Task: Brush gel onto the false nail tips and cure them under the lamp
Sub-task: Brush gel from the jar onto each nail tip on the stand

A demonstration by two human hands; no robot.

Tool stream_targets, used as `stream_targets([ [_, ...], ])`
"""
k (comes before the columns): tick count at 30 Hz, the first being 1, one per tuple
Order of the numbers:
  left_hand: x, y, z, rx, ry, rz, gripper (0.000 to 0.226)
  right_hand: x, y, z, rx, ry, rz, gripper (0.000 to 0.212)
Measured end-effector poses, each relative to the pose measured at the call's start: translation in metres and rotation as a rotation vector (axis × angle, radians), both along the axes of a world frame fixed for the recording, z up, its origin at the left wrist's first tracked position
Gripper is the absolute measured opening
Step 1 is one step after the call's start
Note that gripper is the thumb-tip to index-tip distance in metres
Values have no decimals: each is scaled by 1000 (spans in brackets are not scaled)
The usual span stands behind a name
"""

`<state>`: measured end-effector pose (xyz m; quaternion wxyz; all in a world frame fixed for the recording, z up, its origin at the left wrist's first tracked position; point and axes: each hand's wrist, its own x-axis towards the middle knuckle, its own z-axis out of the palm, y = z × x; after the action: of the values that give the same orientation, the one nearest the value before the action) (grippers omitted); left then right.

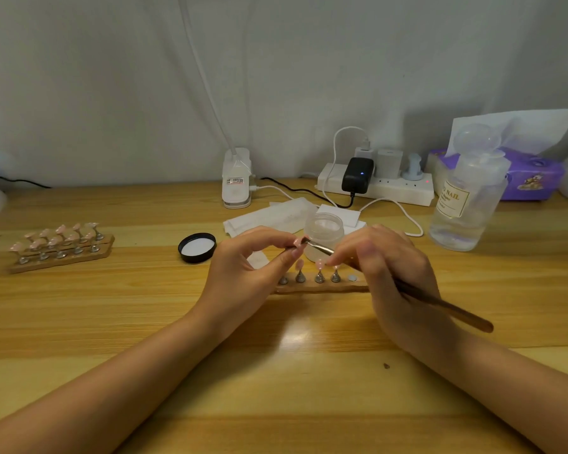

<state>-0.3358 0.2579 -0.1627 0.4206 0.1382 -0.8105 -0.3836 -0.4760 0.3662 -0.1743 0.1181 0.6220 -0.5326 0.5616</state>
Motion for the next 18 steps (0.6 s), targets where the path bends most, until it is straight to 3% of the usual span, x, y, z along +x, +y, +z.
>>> stream_targets([
  [6,-2,1,1,21,5,-8,11,-2,0,3,71,-198,-7,33],
  [13,-3,0,-1,-1,10,-3,18,2,-1,0,-34,98,-4,47],
  [18,-2,-1,-2,-5,6,7,17,-2,2,1,11,-116,-14,36],
])
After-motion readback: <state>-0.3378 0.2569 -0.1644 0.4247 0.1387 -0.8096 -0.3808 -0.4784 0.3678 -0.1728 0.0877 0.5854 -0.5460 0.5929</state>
